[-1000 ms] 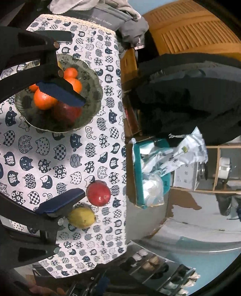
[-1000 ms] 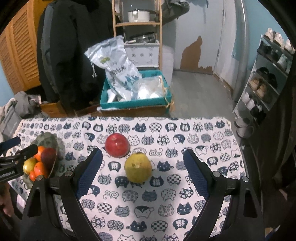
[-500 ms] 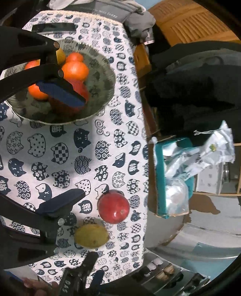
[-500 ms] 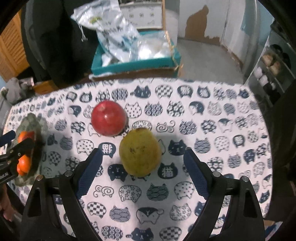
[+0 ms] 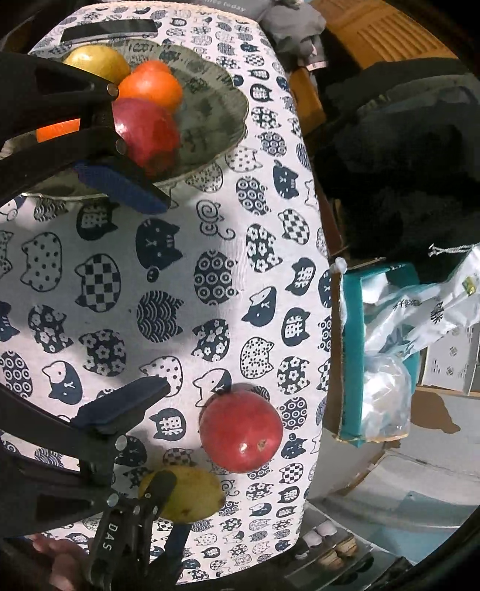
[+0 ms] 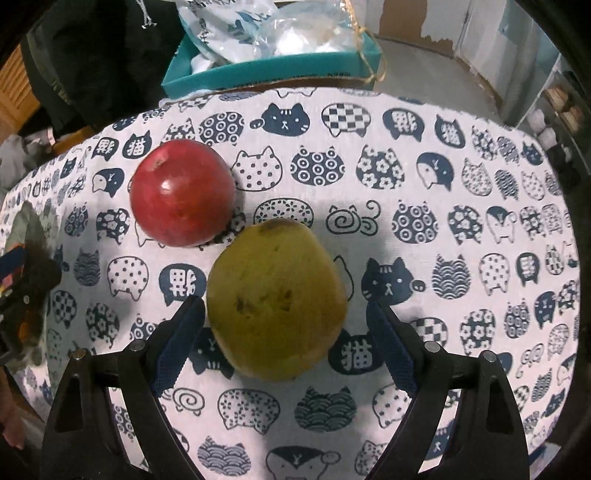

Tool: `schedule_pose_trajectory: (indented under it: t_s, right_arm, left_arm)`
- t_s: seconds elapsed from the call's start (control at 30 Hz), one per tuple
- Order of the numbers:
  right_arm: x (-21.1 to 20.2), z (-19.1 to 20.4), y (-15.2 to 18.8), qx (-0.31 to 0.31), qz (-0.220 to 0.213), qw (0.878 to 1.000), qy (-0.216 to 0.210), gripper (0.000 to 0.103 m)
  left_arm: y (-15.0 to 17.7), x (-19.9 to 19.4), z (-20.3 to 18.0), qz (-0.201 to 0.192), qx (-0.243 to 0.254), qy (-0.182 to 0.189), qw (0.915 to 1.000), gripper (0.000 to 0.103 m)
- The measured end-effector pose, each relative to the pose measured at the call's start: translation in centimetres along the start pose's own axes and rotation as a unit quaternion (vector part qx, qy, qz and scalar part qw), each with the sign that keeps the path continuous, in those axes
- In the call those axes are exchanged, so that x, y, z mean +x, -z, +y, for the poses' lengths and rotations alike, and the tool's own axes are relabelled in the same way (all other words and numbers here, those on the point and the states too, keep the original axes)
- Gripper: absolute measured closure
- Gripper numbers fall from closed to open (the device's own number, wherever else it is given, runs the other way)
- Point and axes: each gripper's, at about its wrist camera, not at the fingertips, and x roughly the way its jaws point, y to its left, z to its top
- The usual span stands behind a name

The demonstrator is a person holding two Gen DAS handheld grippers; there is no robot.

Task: Organize fruits
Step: 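Grasp the yellow pear with the right tool while the left tool grasps the red apple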

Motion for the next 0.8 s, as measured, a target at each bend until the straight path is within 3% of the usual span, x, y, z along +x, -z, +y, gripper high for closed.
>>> schedule_pose_trajectory:
  t_s: [0.17,0.27,0.3,0.63,0.8]
  right_arm:
    - [1.1,-0.1,-0.3,0.004,0.008,1.000,-0.011,0.015]
    - [1.4,-0.2,-0.5,0.011,0.009,0.999,-0.040,0.030]
    - [1.4,-0.2,-0.5,0.013,0.008,0.999,-0.045,0.030]
    - [-1.0,-3.3,-0.8,0.034,-0.045,0.998,0.023,0.030]
    - [-1.8,-5.6,-1.4,0.054,-0.062,0.996,0.037,0.030]
  left_arm:
    - [-0.9,0.5,-0.8,0.002,0.000,0.018,0.9998,0.012]
    - [-1.5,0.5,-1.4,0.002,-0.001,0.035,0.9994,0.012]
    - [-1.6,0.5,-1.7,0.001,-0.001,0.039,0.9992,0.012]
    - [-3.3,1.4,-4.9,-0.001,0.016,0.073,0.9972,0.012]
    - [-4.3,2.5,-7.0,0.010,0.019,0.086,0.9960,0.012]
